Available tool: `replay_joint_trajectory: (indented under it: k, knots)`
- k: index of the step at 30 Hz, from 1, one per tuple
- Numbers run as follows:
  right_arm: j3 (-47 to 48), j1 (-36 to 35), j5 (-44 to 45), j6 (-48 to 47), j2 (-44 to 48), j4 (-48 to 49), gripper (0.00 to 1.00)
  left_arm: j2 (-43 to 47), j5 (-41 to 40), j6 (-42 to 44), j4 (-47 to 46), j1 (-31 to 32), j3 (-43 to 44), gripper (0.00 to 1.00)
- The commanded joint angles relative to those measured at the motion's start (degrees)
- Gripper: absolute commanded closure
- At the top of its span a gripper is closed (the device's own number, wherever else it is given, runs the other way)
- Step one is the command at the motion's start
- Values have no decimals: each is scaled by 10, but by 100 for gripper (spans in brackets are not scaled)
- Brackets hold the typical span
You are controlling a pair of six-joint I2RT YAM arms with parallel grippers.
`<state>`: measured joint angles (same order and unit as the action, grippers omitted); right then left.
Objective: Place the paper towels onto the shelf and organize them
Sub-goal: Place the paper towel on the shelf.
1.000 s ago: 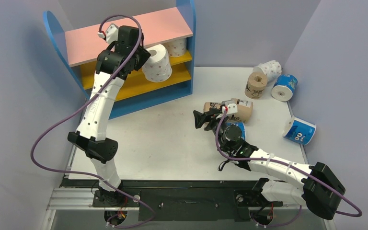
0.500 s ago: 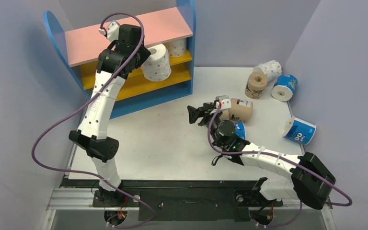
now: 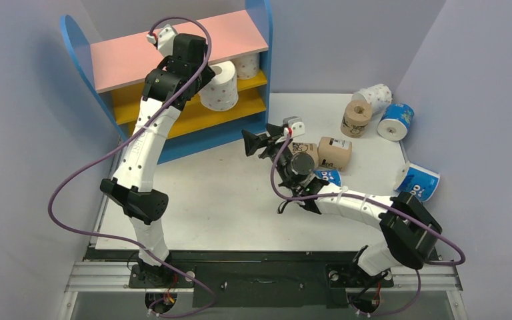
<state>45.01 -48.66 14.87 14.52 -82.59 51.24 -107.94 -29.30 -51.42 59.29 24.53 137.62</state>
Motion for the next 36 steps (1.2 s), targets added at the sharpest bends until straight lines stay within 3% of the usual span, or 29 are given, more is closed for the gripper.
replay_joint_trajectory:
  k: [1,12,28,36]
  knots:
    - [66,4,-9,-18,-35,48,24,-1,-20,8,-48,-1,28,100]
    - [166,27,-61,13,-147,118,21,25,-53,21,-69,-10,8,100]
    - [277,53,-108,-41,-241,78,19,3,73,4,-75,-46,19,100]
    - [330,54,-98,-36,-284,80,19,-4,97,-4,-74,-54,25,100]
